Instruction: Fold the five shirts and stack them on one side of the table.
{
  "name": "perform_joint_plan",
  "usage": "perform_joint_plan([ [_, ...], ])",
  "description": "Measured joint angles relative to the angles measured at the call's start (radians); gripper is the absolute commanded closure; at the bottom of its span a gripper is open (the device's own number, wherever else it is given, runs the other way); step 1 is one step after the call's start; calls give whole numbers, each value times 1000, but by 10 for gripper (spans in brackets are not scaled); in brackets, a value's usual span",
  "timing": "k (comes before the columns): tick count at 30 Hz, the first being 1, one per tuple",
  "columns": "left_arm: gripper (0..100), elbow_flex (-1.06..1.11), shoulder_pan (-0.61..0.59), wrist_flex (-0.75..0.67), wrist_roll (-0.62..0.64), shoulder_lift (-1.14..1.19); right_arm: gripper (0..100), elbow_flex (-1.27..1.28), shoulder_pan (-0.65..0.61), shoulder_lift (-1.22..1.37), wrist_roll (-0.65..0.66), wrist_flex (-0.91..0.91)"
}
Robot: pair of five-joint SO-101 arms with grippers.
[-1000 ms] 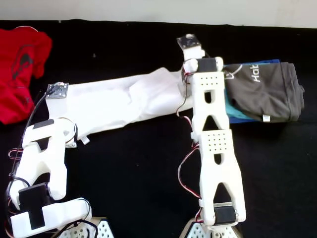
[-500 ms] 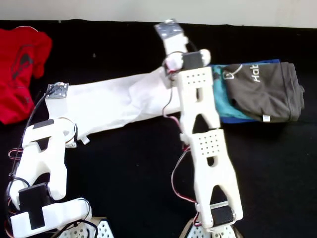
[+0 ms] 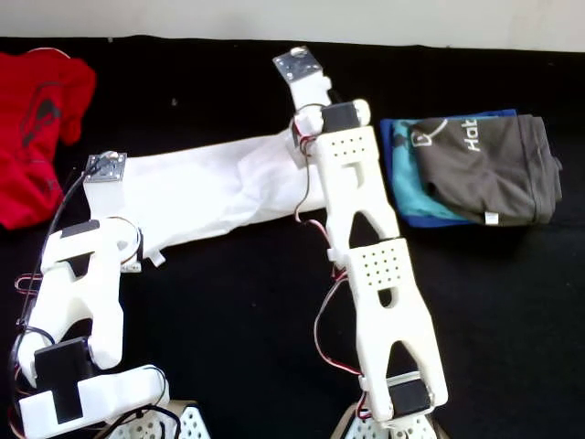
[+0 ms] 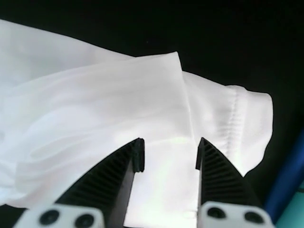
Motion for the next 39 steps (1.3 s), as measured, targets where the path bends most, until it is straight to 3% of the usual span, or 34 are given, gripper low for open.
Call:
perform_joint_plan([
  [12, 990, 0, 0, 0, 0, 0, 906, 2, 23, 78, 60, -5],
  [16, 990, 0, 0, 0, 0, 0, 997, 2, 32, 64, 66, -8],
  [23, 990, 0, 0, 0, 0, 0, 983, 2, 37, -23, 66, -8],
  [29, 990, 0, 0, 0, 0, 0, 800, 2, 37, -29, 66, 37],
  [39, 990, 0, 0, 0, 0, 0, 881, 2, 46, 75, 66, 38],
])
